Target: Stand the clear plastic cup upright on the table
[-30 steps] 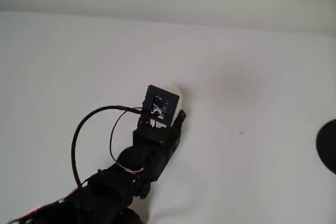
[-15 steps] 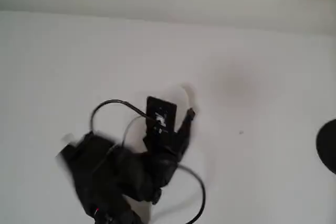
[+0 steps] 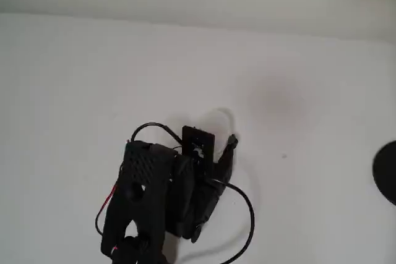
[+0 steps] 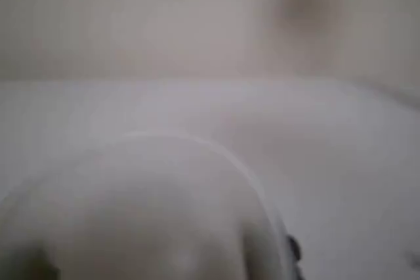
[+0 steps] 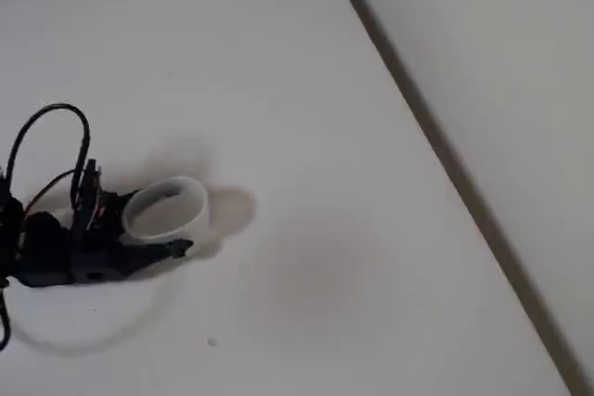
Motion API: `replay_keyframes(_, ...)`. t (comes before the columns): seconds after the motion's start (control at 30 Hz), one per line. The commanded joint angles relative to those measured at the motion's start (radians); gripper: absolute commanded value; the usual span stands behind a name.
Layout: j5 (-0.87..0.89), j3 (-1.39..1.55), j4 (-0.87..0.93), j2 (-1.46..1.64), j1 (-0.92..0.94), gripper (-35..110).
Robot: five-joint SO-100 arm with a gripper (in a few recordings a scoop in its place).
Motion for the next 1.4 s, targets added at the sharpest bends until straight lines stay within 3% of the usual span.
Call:
replay_keyframes(0.0, -0.049, -0.006, -0.003, -0.055, 0.012, 51)
replay_keyframes(0.2, -0.121, -0.035, -0.003, -0.077, 0.037, 79)
replay_keyframes(0.43, -0.071, -0.012, -0.011, 0.000, 0.063, 80)
replay_keyframes(1.03, 0.098, 0.425, 0.080, 0.652, 0.025, 80)
replay_keyframes(1.17, 0.173, 0.460, 0.278, 0.847, 0.034, 80)
replay_keyframes(1.23, 0.230, 0.449, 0.465, 0.988, 0.048, 80)
replay_keyframes(1.3, 0.296, 0.419, 0.798, 1.230, 0.069, 79)
replay_keyframes(1.37, 0.382, 0.368, 1.247, 1.532, 0.087, 79)
